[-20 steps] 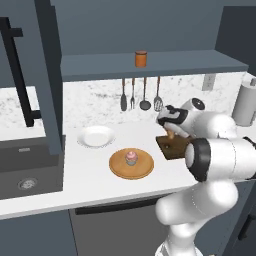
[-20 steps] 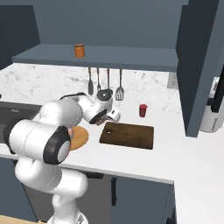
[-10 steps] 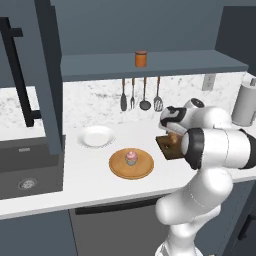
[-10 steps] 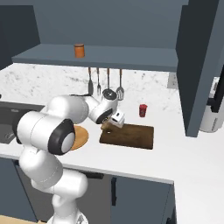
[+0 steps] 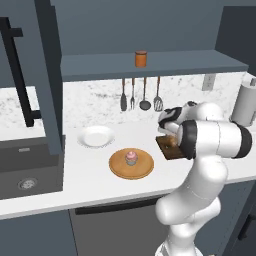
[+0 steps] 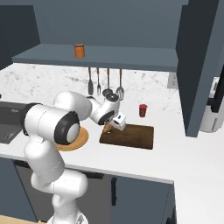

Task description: From the different types of pastries on the counter, select a croissant and place it on the cutting board. Then retrieve a jar of jam from the cabinet and place it alongside the croissant on the cutting board.

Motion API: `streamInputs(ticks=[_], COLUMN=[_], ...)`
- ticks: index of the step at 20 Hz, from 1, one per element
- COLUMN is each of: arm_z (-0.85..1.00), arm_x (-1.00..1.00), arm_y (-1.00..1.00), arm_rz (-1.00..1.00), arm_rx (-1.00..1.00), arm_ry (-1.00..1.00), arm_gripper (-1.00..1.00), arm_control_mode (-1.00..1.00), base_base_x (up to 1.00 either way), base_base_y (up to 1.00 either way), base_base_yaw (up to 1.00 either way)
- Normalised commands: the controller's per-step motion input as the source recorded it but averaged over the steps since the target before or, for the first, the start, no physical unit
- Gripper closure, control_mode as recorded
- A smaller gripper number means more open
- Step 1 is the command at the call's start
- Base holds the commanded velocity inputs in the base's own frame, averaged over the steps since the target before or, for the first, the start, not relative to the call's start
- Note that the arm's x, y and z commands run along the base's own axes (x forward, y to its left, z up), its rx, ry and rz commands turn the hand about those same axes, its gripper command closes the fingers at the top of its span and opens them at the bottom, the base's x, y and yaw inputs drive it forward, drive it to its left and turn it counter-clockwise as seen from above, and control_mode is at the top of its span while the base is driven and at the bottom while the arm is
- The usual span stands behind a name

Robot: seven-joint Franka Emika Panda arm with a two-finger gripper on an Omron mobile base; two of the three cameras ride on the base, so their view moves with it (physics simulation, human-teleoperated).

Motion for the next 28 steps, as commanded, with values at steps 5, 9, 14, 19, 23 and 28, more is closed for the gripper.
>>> streamInputs(ticks=[5, 9, 14, 19, 23, 28], arm_z=[-0.24, -0.3, -0.08, 0.0, 0.45, 0.92], arm_x=[0.27, 0.09, 0.05, 0.0, 0.0, -0.21], arm_y=[-0.21, -0.36, -0.14, 0.0, 0.0, 0.04], arm_rz=[0.0, 0.0, 0.0, 0.0, 0.0, 0.0], arm_rx=[-0.01, -0.01, -0.01, 0.0, 0.02, 0.02], arm_ry=[0.05, 0.04, 0.01, 0.0, 0.0, -0.12], arm_gripper=[1.0, -1.0, -1.0, -1.0, -1.0, -1.0], arm_control_mode=[-1.0, -1.0, -1.0, -1.0, -1.0, -1.0], base_base_x=[0.0, 0.0, 0.0, 0.0, 0.0, 0.0], base_base_y=[0.0, 0.0, 0.0, 0.0, 0.0, 0.0], base_base_yaw=[0.0, 0.0, 0.0, 0.0, 0.0, 0.0])
